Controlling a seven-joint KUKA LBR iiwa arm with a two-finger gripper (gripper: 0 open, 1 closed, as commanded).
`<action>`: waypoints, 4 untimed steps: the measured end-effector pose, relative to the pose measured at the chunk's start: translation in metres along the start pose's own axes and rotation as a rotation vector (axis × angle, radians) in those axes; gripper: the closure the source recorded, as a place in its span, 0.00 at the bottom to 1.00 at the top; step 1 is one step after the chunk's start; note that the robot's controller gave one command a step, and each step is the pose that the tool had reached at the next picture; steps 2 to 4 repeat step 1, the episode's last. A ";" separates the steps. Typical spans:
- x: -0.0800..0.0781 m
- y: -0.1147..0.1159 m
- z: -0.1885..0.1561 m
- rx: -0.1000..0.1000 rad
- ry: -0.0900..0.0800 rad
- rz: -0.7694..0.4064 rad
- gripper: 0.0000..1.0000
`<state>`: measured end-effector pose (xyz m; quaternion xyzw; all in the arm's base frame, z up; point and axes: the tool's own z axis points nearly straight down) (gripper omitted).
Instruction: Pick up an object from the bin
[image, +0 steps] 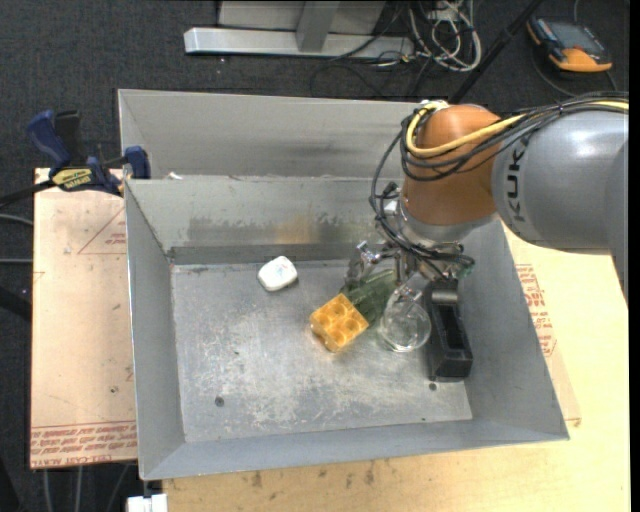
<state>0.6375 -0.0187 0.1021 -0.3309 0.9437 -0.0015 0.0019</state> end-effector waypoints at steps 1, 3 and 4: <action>0.000 0.000 -0.013 -0.002 -0.001 0.001 1.00; 0.000 0.000 -0.013 -0.002 -0.001 0.001 1.00; 0.000 0.000 -0.013 -0.002 -0.001 0.001 1.00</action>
Offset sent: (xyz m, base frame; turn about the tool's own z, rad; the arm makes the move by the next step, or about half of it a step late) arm 0.0000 -0.0001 0.0654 0.0000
